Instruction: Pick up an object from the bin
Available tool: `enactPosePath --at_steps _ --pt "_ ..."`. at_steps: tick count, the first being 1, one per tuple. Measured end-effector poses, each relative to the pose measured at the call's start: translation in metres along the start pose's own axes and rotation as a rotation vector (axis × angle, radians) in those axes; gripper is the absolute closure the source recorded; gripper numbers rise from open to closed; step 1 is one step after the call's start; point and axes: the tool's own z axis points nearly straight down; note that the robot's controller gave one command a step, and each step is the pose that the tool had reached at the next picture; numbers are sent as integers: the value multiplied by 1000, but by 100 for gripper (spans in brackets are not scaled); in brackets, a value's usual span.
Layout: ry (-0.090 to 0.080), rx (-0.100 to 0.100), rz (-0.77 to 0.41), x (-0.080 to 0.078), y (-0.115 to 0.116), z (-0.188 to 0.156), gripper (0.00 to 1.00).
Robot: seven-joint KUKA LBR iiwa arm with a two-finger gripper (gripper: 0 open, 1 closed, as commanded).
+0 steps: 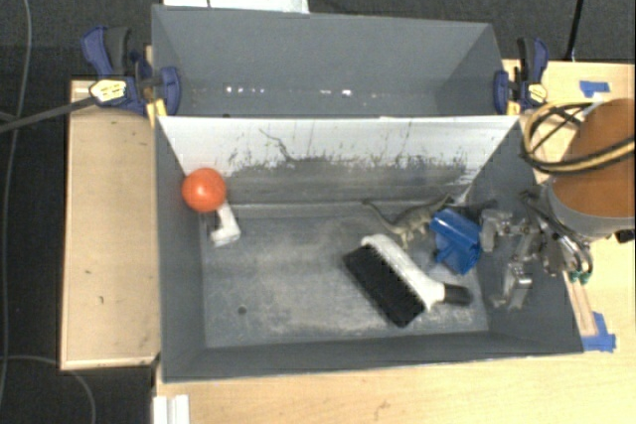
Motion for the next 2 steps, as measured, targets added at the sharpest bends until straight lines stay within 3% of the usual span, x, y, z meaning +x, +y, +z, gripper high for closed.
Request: enactPosePath --at_steps 1,2 --pt "-7 1 -5 -2 1 -4 0" --pt "-10 8 -88 -39 24 18 0"
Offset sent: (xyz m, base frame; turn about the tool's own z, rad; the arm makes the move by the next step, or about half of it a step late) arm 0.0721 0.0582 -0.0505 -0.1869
